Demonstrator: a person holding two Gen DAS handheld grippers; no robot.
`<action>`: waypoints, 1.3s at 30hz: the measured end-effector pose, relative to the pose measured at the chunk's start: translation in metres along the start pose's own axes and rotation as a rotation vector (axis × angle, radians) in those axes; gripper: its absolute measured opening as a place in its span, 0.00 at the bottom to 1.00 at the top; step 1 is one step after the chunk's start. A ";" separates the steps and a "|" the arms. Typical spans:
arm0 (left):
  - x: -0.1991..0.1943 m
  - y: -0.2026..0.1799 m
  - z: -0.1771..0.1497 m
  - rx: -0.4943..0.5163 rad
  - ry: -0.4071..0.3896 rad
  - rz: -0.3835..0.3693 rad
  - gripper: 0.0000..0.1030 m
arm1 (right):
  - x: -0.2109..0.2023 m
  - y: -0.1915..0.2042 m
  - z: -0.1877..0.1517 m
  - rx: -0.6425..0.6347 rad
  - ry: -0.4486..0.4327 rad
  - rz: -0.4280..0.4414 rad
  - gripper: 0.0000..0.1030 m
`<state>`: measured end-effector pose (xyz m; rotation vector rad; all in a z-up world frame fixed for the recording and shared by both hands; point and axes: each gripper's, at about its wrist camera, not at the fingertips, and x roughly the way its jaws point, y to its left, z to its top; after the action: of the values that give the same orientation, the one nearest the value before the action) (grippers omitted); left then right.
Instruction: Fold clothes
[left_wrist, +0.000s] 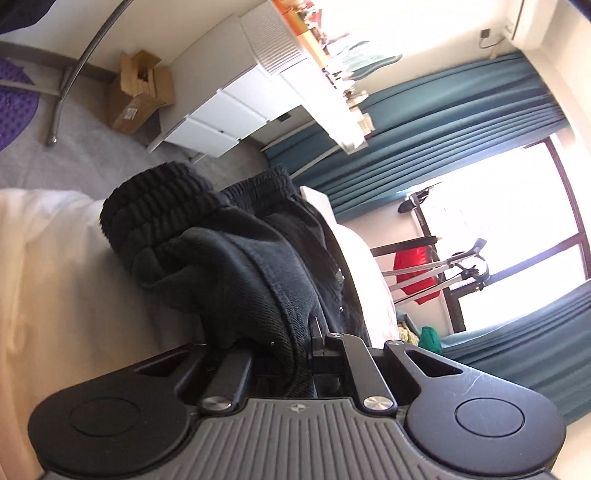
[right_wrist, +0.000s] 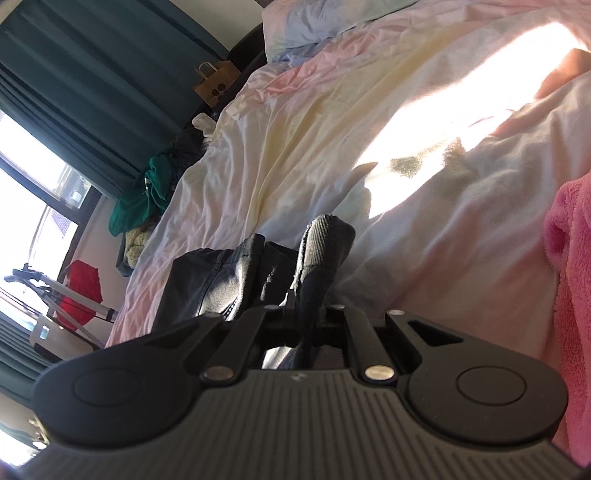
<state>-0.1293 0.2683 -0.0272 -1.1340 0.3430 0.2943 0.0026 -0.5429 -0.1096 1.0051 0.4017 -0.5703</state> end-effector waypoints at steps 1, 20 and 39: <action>-0.003 -0.002 -0.002 -0.001 -0.010 -0.035 0.07 | -0.003 0.001 0.001 0.002 -0.014 0.020 0.07; -0.012 -0.076 0.030 0.009 -0.063 -0.201 0.07 | -0.027 0.060 0.023 -0.203 -0.248 0.096 0.07; 0.376 -0.176 0.065 0.230 0.079 0.201 0.08 | 0.286 0.219 -0.023 -0.628 -0.118 -0.161 0.08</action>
<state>0.2902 0.2792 -0.0111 -0.8877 0.5485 0.3769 0.3611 -0.5066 -0.1339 0.3372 0.5170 -0.5923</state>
